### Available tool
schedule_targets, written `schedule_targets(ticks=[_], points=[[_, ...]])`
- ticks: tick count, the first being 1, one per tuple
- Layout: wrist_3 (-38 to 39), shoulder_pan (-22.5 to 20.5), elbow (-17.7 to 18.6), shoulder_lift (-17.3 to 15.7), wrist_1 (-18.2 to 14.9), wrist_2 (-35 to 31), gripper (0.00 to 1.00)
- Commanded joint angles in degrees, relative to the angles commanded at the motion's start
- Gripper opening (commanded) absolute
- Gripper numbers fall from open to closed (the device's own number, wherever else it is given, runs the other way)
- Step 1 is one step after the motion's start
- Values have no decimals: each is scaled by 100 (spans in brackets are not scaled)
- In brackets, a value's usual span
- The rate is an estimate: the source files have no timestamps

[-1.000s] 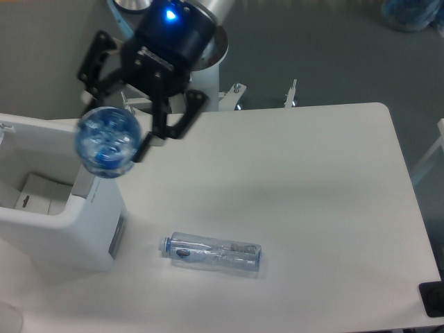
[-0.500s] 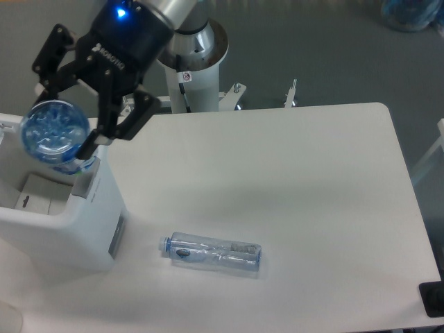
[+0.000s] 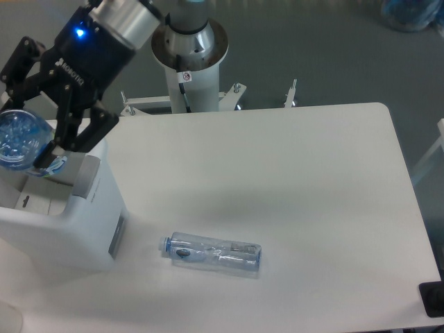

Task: Open the trash can
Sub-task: 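Lower the bottle into the bin and open the gripper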

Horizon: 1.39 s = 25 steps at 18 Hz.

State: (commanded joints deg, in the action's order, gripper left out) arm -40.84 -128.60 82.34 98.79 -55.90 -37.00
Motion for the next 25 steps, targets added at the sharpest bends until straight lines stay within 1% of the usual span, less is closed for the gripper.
schedule_targets(ticks=[2, 4, 5, 8, 10, 12, 13, 15, 18, 20, 22, 25], points=[[-187, 36, 185, 18, 79, 0, 76], [-196, 54, 291, 18, 115, 0, 77], [-196, 89, 292, 18, 115, 0, 79], [-205, 142, 318, 9, 115, 0, 80], [-205, 142, 353, 9, 115, 0, 85], [-205, 133, 432, -8, 115, 0, 88], [-205, 133, 458, -17, 115, -9, 92], [-196, 133, 502, -44, 106, -9, 93], [-170, 133, 511, -131, 106, -26, 95], [-161, 124, 503, -158, 97, -26, 99], [-161, 124, 468, -158, 106, -35, 100], [-196, -59, 362, -140, 97, -70, 100]])
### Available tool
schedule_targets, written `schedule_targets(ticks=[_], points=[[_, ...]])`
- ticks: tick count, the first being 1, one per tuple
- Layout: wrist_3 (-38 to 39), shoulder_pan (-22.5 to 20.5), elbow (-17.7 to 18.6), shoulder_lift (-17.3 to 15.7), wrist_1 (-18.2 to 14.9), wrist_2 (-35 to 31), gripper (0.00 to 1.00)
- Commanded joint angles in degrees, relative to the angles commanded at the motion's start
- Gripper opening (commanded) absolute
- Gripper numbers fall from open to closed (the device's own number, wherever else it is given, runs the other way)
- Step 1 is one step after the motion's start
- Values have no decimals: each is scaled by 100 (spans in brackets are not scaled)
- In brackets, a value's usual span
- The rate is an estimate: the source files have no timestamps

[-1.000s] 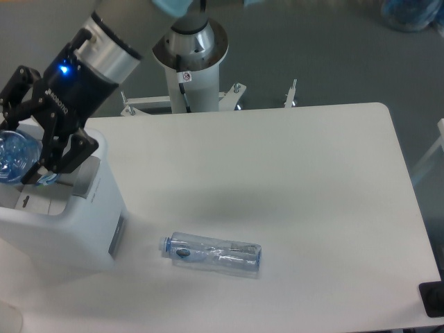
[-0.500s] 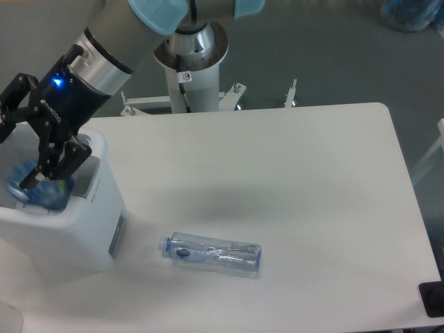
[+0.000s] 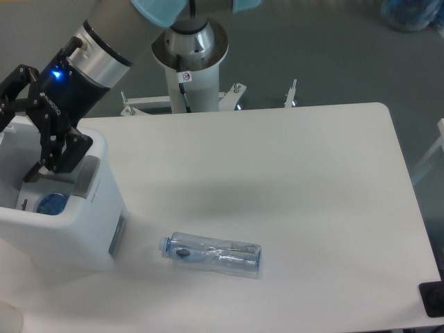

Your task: Open the trash can

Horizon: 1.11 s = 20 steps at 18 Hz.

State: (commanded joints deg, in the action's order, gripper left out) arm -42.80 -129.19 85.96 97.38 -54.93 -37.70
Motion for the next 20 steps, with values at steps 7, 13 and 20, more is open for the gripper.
schedule_targets(ticks=[7, 13, 20], points=[[-27, -1572, -71, -149, -26, -158, 100], [-1097, -2627, 210, -35, -18, -1870, 100], [-2557, -3121, 517, 465, -26, -2925, 100]])
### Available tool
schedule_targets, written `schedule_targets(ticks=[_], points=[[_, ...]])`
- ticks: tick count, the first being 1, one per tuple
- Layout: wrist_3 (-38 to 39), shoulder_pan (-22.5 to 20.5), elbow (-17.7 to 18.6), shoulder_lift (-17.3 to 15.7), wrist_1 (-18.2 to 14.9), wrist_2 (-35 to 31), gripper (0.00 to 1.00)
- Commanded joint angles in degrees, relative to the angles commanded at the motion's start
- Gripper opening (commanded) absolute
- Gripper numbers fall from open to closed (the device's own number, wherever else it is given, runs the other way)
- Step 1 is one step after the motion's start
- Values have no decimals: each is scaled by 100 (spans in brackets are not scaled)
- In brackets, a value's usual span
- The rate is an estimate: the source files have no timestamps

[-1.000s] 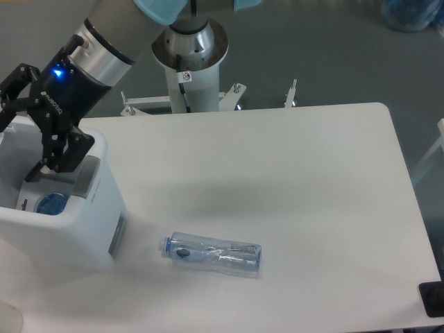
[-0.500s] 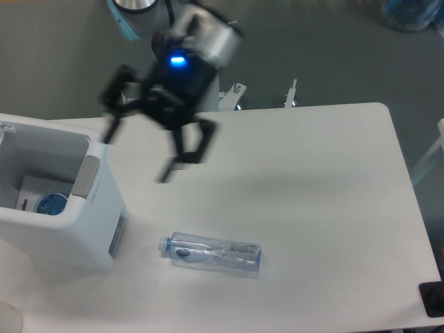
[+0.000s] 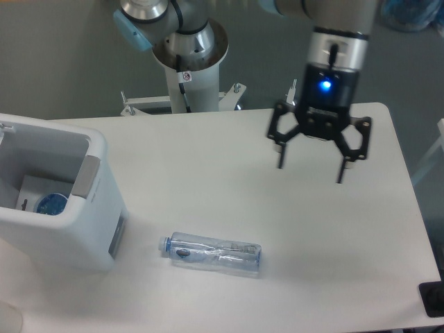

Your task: Open the trash can

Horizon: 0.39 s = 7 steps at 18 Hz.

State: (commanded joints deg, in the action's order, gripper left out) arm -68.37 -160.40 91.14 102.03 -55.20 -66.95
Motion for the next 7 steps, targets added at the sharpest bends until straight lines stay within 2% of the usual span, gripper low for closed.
schedule_targets(ticks=[4, 7], points=[[-370, 26, 62, 273, 0, -914, 100], [-379, 61, 80, 352, -18, -1250, 100]])
